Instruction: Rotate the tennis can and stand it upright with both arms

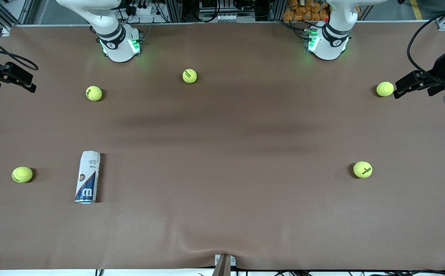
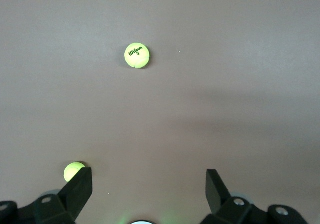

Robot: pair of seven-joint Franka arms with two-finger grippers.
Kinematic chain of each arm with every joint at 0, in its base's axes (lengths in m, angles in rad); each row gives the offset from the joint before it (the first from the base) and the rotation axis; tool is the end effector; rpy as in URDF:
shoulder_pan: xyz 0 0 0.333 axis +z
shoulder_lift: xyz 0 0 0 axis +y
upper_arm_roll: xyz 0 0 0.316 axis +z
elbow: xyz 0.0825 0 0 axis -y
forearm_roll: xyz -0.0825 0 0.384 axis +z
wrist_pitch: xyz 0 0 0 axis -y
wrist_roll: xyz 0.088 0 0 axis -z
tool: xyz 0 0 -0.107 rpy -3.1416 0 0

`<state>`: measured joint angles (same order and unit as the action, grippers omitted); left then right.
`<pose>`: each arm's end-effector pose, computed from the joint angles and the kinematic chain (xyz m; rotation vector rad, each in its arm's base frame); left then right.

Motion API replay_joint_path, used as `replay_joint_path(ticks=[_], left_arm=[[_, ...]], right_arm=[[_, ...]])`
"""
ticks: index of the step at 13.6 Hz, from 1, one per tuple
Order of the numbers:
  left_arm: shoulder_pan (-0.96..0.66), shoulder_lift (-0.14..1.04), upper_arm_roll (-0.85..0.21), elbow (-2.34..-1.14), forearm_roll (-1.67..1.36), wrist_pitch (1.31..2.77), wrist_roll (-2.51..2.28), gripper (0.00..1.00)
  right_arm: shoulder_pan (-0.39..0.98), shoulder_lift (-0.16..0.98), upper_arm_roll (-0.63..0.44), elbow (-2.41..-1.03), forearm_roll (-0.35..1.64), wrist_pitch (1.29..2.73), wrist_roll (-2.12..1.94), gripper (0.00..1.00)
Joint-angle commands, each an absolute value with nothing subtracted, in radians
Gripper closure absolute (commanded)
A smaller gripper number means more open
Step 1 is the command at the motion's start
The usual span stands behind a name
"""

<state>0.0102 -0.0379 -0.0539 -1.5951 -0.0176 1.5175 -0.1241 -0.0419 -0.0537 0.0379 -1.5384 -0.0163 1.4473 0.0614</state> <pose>0.5364 -0.0260 0.6292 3.1263 0.1249 -0.0640 0.5248 -0.0034 0.6580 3.1200 -0.1049 -0.0576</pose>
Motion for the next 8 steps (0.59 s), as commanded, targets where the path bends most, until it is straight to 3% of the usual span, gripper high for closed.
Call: replay_joint_path(ticks=[1,8], left_arm=[[0.012,-0.051,-0.06,-1.601,-0.014,1.508,-0.136,0.0],[0.009,-0.051,-0.06,-1.6,-0.014,1.508,-0.141,0.0]], right_arm=[[-0.057,-0.055,0.046,-1.542,-0.018,1.456,0.046,0.0],[-0.057,-0.055,0.046,-1.542,-0.018,1.456,0.046,0.0]])
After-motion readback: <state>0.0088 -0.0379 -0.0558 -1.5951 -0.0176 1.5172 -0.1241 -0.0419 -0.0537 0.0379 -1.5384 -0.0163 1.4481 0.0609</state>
